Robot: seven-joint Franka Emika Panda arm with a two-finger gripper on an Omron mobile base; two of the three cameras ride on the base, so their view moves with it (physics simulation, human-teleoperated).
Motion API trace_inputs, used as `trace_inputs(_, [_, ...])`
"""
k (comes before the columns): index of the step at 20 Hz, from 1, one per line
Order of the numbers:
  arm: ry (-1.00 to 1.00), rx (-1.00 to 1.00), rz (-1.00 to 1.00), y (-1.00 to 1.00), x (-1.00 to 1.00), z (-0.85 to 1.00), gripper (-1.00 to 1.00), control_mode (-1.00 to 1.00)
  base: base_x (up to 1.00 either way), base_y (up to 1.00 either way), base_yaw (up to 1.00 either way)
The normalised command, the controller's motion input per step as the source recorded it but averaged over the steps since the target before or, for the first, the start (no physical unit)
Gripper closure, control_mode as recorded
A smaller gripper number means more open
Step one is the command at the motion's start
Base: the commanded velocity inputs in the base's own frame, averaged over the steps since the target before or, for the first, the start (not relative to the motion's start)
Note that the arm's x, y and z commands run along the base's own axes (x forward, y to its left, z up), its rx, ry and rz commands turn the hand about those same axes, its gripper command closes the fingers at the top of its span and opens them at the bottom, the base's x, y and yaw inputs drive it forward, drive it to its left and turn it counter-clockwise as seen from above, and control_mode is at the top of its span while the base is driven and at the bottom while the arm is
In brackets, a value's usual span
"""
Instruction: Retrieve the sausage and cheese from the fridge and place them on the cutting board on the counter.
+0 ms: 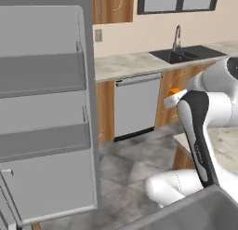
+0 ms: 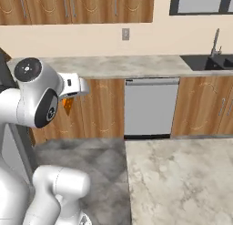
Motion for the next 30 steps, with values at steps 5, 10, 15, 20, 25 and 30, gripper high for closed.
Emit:
trace_inputs(5, [0.0, 0.0, 0.0, 0.0, 0.0, 0.0, 1.0, 1.0, 1.0, -0.07, -0.06])
trace_inputs(10, [0.0, 0.0, 0.0, 0.0, 0.0, 0.0, 1.0, 1.0, 1.0, -0.21, 0.0])
trace_inputs(15, [0.0, 0.0, 0.0, 0.0, 0.0, 0.0, 1.0, 1.0, 1.0, -0.23, 0.0])
trace_inputs(20, [0.0, 0.0, 0.0, 0.0, 0.0, 0.0, 1.0, 1.0, 1.0, -0.38, -0.11])
trace_inputs(25, [0.0, 0.0, 0.0, 0.0, 0.0, 0.0, 1.0, 1.0, 0.41, -0.16, -0.7])
trace_inputs(30, [0.0, 0.0, 0.0, 0.0, 0.0, 0.0, 1.0, 1.0, 0.0, 0.0, -0.93])
